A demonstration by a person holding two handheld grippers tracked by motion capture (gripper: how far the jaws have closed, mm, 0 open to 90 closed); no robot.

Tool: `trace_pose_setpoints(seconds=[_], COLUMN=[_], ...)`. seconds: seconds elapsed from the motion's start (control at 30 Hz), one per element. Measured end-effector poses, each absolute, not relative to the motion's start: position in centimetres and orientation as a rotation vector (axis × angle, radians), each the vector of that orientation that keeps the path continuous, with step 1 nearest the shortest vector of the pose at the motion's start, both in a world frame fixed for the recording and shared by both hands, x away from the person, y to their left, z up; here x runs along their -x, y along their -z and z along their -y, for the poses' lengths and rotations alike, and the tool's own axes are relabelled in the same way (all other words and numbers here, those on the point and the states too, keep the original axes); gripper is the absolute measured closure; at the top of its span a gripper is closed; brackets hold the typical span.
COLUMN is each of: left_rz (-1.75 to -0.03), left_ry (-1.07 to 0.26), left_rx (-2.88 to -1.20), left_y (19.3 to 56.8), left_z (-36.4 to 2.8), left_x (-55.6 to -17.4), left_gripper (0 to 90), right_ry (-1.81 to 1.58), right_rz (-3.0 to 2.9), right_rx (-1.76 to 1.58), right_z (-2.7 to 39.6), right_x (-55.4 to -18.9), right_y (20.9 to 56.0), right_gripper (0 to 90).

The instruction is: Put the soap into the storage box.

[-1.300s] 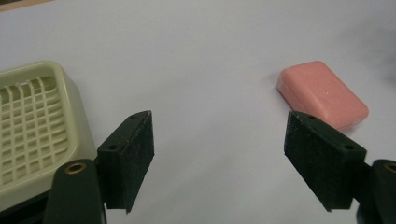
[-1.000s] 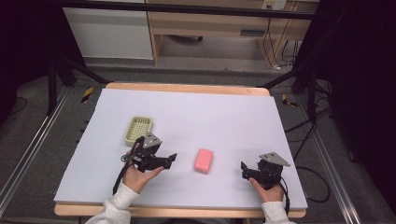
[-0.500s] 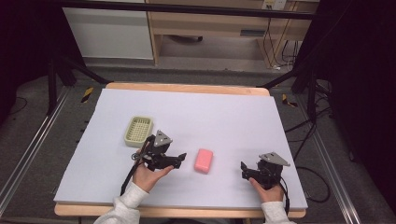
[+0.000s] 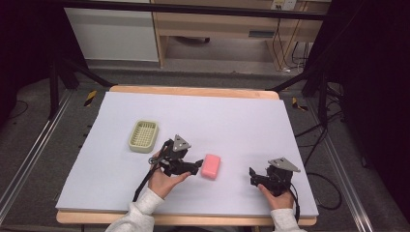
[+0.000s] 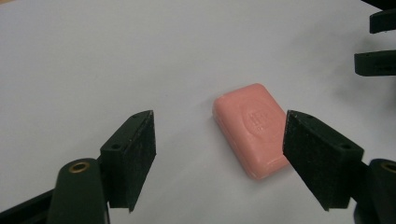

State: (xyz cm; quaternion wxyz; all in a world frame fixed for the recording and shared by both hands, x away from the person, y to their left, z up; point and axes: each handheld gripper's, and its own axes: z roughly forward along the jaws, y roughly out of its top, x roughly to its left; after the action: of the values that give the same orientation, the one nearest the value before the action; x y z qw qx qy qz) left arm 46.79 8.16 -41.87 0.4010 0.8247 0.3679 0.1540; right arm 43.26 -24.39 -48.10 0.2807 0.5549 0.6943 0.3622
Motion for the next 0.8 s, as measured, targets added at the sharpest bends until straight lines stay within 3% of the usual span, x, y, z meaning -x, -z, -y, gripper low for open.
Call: trace_pose_setpoints(seconds=[0.8], left_rz=[-0.926], left_ry=[-0.374], left_rx=[-2.142], left_y=[43.1], left_z=[-5.1], left_x=[-47.8], left_gripper=[25.1], right_ry=[-0.972], right_rz=[-1.860], right_rx=[-1.489], right_z=[24.4], right_x=[-43.3], right_y=[48.1], right_gripper=[5.7])
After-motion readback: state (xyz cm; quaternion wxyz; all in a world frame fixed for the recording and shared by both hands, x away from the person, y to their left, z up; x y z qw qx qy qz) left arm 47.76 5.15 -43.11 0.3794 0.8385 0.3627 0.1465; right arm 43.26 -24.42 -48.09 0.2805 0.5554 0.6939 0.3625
